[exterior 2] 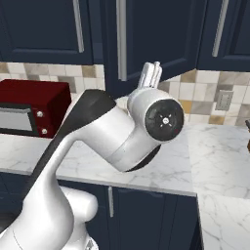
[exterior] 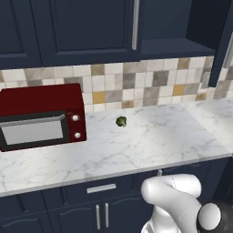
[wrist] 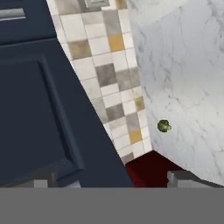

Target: Close all open cabinet doors.

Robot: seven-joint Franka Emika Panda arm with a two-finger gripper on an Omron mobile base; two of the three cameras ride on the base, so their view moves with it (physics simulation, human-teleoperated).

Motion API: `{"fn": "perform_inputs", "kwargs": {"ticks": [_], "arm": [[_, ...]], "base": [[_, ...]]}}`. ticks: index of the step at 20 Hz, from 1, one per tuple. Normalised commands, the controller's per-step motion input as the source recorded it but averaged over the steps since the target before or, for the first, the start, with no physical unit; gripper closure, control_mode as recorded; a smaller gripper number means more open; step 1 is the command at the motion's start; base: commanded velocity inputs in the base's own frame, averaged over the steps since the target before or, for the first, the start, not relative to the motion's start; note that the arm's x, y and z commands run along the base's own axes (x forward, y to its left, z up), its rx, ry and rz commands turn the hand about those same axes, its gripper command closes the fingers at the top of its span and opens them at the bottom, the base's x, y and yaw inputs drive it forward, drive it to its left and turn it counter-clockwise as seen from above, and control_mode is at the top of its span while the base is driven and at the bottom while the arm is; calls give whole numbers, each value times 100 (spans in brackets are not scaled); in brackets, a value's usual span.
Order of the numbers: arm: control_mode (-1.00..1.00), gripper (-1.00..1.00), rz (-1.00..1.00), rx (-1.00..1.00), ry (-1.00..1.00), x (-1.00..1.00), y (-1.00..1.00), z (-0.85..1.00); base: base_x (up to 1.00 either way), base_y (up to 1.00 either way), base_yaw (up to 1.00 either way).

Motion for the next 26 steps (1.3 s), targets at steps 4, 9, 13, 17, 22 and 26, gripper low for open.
{"fn": "perform_inputs", "kwargs": {"ticks": [4,9,13,17,22,26], "arm": [[-100,-100,28,2,-22,60,0,3],[-100,-100,25,0,-9,58,0,4],[-100,-100,27,0,-5,51,0,17],[-100,-100,24,0,-8,42,2,21],[-100,-100,16,0,-10,39,12,11],[-100,-100,8,-2,-8,47,16,0]], "base": [[0,0,0],[0,0,0],[0,0,0],[0,0,0],[0,0,0],[0,0,0]]}}
